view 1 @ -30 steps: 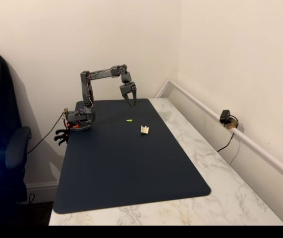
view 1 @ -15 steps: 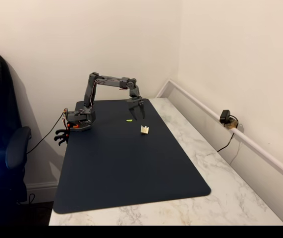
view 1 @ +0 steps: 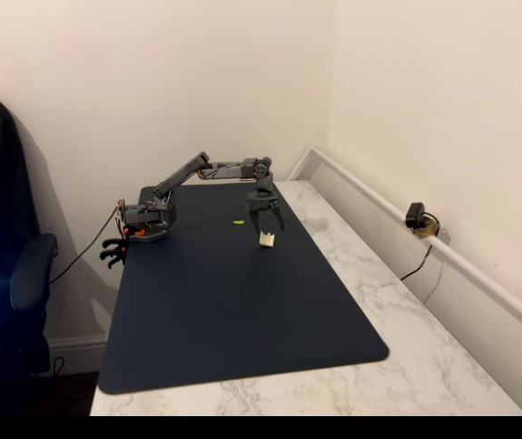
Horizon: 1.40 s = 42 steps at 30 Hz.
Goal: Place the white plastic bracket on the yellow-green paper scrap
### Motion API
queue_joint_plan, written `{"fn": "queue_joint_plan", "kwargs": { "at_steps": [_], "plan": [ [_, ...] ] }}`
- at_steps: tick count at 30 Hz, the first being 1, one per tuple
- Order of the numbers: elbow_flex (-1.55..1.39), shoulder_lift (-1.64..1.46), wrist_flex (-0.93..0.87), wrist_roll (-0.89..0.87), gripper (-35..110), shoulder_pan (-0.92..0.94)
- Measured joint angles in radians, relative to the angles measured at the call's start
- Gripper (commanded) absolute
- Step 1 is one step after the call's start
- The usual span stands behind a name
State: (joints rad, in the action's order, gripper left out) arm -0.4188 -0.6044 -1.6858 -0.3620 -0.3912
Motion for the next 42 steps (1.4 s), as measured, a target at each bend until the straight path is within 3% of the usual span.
{"fn": "queue_joint_plan", "kwargs": {
  "at_steps": [17,23,29,42],
  "plan": [
    [0.061,0.055,-0.017,-0.035,38,-0.020],
    [-0.158,-0.138,0.003,-0.035,36,-0.021],
    [-0.643,-0.419,0.232,-0.052,38,-0.023],
    [-0.703,-0.397,0.337,-0.071,39,-0.052]
  ]
}}
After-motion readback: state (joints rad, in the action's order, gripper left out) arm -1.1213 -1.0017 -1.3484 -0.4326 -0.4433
